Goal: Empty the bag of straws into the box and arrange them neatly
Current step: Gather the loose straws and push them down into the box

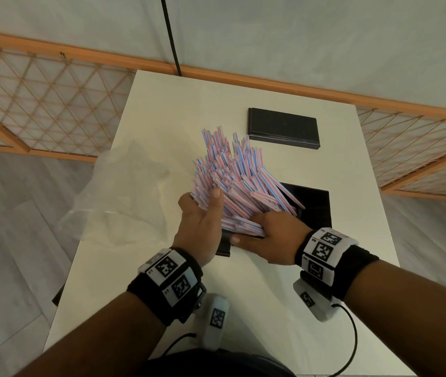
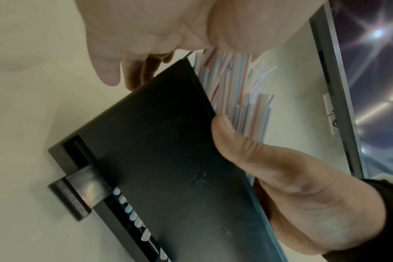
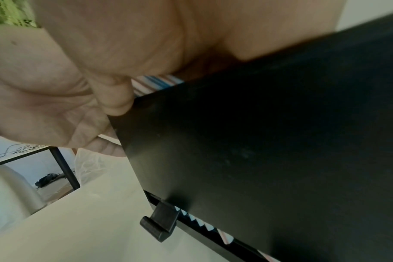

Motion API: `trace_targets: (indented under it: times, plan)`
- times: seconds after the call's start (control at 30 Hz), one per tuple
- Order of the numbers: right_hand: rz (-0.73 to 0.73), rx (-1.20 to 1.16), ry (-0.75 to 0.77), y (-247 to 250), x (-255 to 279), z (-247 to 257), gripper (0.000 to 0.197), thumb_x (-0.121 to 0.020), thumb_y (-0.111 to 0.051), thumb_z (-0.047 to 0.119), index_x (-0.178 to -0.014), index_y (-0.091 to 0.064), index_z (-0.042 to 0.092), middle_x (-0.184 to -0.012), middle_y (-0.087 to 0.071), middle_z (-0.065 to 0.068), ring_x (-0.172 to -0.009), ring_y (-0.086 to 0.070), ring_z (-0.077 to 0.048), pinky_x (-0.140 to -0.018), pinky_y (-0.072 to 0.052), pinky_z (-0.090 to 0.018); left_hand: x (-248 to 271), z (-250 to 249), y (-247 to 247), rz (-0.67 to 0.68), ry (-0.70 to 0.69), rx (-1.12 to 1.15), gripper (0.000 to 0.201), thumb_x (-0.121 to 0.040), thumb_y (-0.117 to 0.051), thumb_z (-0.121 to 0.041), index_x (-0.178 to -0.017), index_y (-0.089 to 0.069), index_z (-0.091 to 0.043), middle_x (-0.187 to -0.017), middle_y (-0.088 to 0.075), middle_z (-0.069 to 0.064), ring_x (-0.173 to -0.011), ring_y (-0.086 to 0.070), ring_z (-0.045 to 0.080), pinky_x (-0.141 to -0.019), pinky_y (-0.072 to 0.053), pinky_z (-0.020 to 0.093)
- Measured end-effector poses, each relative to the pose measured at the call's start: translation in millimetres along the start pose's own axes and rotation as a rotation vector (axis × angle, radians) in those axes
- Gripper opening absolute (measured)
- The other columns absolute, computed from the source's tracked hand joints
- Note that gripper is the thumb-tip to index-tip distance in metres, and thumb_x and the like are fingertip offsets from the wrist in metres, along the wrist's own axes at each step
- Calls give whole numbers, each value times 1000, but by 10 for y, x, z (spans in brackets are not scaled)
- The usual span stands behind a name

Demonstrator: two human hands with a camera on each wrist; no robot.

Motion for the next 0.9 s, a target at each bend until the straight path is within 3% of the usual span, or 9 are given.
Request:
trace_targets:
  times: [0.13,0.3,0.4,0.47,0.57,0.63,0.7,0.8,0.9]
  plan:
    - [86,-16,-45,28,21,-23,63,-78,-44,84,-81,-58,22,-68,-63,2,-67,-64,-16,-77,-58,-37,-1,-12,-14,-1,-17,41,57,-91,-47,-62,-127,-30,-21,-108,-48,-26,-93,-52,-17,-74,-41,4]
    - [43,57,-17,43,-60,69,59,-75,-43,85,-74,-47,26,-72,-59,2,-71,-58,-19,-69,-47,-28,23,15,-49,14,-112,-66,55,-93,-60,-50,-120,-24,-19,-109,-46,-22,-94,-63,-7,-70,-45,-1]
    - [40,53,-4,39,-51,62,65,-70,-37,89,-73,-49,25,-70,-61,-1,-70,-59,-21,-71,-52,-32,-16,76,-23,-3,-124,-63,76,-76,-60,-70,-120,-27,-18,-112,-50,-21,-102,-63,2,-84,-51,17]
    - [58,56,-29,10,-18,6,73,-62,-25,94,-71,-49,26,-66,-59,0,-67,-59,-19,-72,-53,-33,-41,97,11,-34,-123,-20,97,-67,-64,-86,-124,-32,-15,-113,-57,-17,-98,-66,-1,-83,-56,25]
    - [66,40,-72,-30,-2,-49,80,-58,-26,100,-67,-51,25,-65,-61,1,-70,-62,-18,-74,-54,-32,-78,96,20,-53,-87,18,123,-55,-59,-100,-134,-41,-8,-116,-66,-7,-96,-70,-4,-82,-59,21]
    - [77,36,-77,-22,-1,-45,82,-58,-35,100,-72,-60,23,-68,-65,0,-70,-64,-17,-74,-57,-36,-67,43,5,-14,-31,44,101,-75,-52,-90,-132,-41,-8,-112,-63,-10,-88,-64,-12,-72,-50,5]
    - [70,-13,-62,23,5,-39,69,-69,-51,87,-76,-64,20,-68,-67,-2,-66,-65,-16,-72,-59,-37,-53,-11,-6,10,62,77,62,-98,-40,-68,-132,-35,-17,-107,-53,-18,-84,-53,-14,-71,-41,3]
    - [55,-67,-58,73,23,-74,61,-75,-60,76,-75,-66,15,-63,-68,-5,-59,-67,-17,-69,-60,-38,-39,-30,-25,49,76,97,65,-105,-25,-60,-158,-26,-22,-140,-45,-9,-109,-42,-11,-98,-29,11]
    - [92,-16,-88,58,23,-54,63,-77,-58,76,-78,-68,14,-66,-69,-7,-64,-67,-20,-72,-59,-38,-25,-78,-44,69,69,103,66,-107,-20,-56,-164,-18,-23,-159,-32,-5,-117,-20,-6,-92,-13,-1]
Point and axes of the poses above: each hand's wrist, its own x-axis away from the middle knuckle, its own y-axis out of the back of the hand, z = x × y, the point moved 1 cm from there along -x, towards the middle knuckle
